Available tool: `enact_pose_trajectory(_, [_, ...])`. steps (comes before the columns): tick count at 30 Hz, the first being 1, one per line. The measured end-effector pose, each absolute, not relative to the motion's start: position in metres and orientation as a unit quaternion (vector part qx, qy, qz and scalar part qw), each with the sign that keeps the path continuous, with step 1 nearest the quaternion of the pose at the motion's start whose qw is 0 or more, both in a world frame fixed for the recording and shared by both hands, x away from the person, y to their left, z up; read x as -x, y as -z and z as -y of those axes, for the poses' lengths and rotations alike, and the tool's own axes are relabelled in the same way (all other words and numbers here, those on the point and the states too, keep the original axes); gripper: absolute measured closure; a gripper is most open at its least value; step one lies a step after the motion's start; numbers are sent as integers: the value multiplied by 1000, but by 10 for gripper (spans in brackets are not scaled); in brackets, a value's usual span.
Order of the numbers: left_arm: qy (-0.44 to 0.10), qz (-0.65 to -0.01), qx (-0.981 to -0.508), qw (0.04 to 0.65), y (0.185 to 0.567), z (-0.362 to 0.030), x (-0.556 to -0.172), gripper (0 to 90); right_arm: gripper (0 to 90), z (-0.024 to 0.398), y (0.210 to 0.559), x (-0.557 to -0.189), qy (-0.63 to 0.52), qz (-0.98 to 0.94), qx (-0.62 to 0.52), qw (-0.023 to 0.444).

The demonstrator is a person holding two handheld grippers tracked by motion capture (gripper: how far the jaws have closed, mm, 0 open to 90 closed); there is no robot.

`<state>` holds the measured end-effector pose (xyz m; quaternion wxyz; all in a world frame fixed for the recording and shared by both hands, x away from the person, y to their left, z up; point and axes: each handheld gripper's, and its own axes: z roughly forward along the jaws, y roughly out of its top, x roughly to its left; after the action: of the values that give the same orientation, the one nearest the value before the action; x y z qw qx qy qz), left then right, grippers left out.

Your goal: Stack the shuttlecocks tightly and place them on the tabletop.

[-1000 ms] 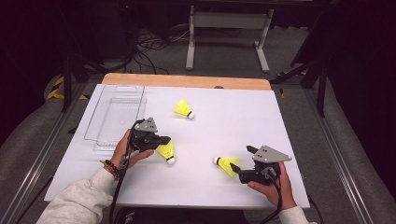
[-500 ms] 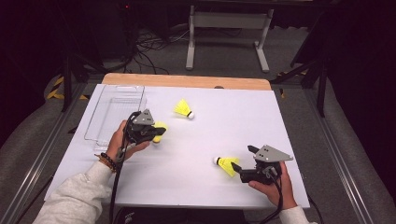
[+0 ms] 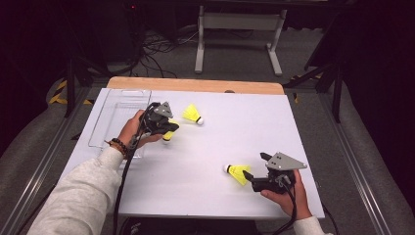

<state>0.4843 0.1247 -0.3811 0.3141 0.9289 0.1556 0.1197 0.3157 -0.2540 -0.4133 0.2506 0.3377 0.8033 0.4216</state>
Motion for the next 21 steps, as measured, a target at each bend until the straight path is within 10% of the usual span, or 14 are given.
enact_pose_trajectory(21, [-73,-92,-960,253,401,-66,-483,898,159,253,412,-313,-415,-806,-334,259])
